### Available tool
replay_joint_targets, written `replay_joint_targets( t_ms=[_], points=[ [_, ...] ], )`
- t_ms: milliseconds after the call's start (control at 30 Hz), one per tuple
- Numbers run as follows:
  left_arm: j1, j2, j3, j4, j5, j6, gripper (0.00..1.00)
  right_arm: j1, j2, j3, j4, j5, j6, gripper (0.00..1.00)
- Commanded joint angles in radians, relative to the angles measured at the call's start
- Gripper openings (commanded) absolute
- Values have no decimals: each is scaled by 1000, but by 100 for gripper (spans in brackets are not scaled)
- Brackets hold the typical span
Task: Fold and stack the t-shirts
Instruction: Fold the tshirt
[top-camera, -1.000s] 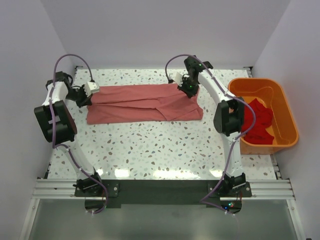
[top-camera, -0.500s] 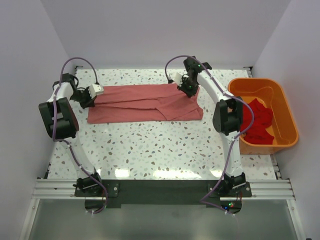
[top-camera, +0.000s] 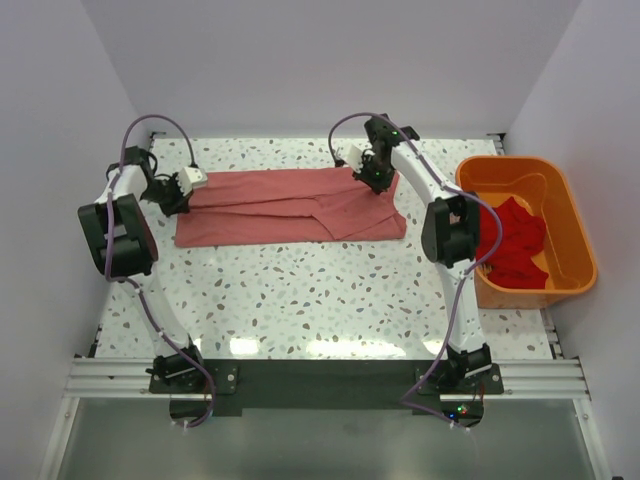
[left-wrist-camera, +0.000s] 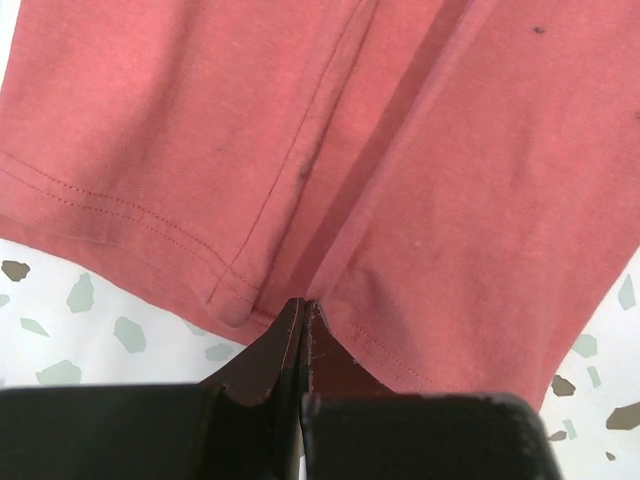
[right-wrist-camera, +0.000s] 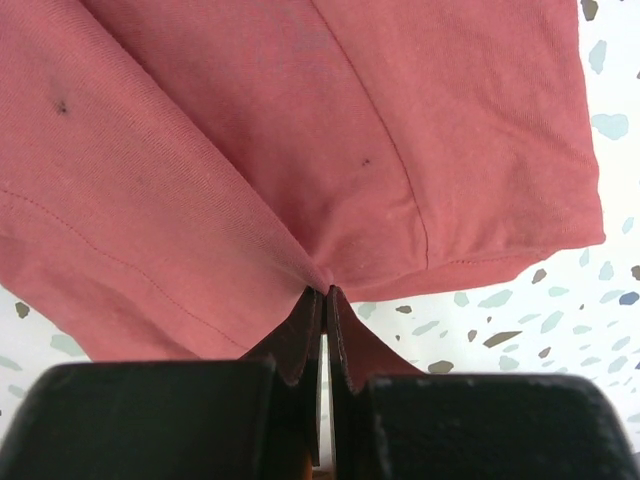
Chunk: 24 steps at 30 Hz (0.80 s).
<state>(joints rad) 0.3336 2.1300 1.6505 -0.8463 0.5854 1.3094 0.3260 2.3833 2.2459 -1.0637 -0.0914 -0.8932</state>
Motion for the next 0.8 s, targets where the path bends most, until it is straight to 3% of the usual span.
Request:
replay_joint_targets(
  t_ms=[0,200,267,300,433,633,767],
  points=[
    [4,15,23,61,-7,-39,0,-5,-1,40,48,22,14,0],
    [1,33,22,113,-39,-108,1,-5,7,24,99,62,63,0],
    [2,30,32,133,-61,-179,13,-4,17,59,88,74,92,4],
    [8,25,34,136,-61,-202,31,-8,17,73,65,82,126,10],
    [34,-65,11,136,-38,-330,48,-21,-45,80,1,59,232,38],
    [39,-202,-86,89,-9,-450,51,-85,-171,-32,-125,-82,431,38],
    [39,-216,-142,87,-4,-535,51,-105,-219,-191,-128,-183,517,38]
  ],
)
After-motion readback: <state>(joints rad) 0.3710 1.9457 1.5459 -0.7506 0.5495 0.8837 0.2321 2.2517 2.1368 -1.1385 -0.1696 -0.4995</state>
